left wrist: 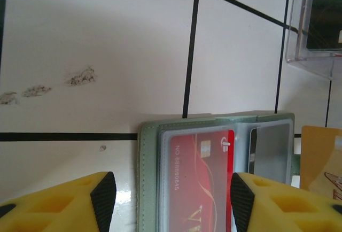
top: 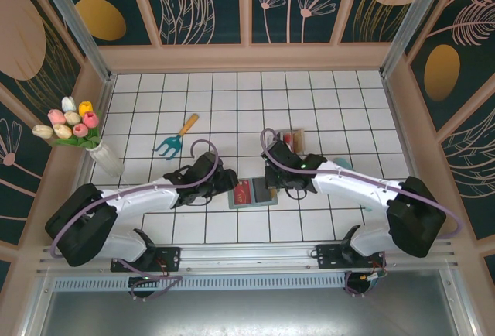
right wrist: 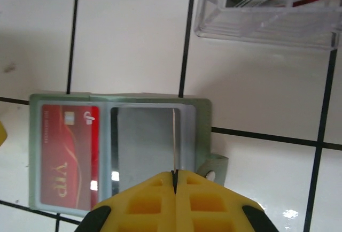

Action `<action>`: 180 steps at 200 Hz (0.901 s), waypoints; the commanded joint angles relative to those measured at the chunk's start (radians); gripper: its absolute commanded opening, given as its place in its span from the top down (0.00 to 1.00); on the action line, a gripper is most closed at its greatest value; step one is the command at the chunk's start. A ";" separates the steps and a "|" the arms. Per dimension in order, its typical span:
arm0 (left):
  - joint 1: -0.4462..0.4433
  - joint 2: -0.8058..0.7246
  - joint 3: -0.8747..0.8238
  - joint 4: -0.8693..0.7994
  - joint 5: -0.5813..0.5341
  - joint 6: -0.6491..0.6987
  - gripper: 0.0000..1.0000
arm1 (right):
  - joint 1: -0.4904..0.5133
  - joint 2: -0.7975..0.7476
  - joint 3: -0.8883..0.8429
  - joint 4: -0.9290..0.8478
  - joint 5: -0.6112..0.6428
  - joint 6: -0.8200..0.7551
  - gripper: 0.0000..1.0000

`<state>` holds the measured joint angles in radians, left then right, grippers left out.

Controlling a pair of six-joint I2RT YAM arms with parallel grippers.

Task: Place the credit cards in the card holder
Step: Flip over the card slot in the card holder.

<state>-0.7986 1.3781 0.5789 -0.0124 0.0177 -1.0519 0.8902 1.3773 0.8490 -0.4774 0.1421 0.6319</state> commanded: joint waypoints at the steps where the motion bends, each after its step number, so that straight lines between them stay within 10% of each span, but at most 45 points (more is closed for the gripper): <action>1: 0.003 0.023 -0.002 0.023 0.025 -0.002 0.40 | 0.007 0.012 -0.018 0.000 0.055 0.021 1.00; 180: 0.003 0.128 -0.003 0.083 0.092 0.006 0.57 | -0.053 -0.078 -0.159 0.220 -0.123 0.162 1.00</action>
<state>-0.7986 1.4899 0.5785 0.0536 0.0975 -1.0508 0.8604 1.3476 0.7193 -0.2874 0.0719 0.7586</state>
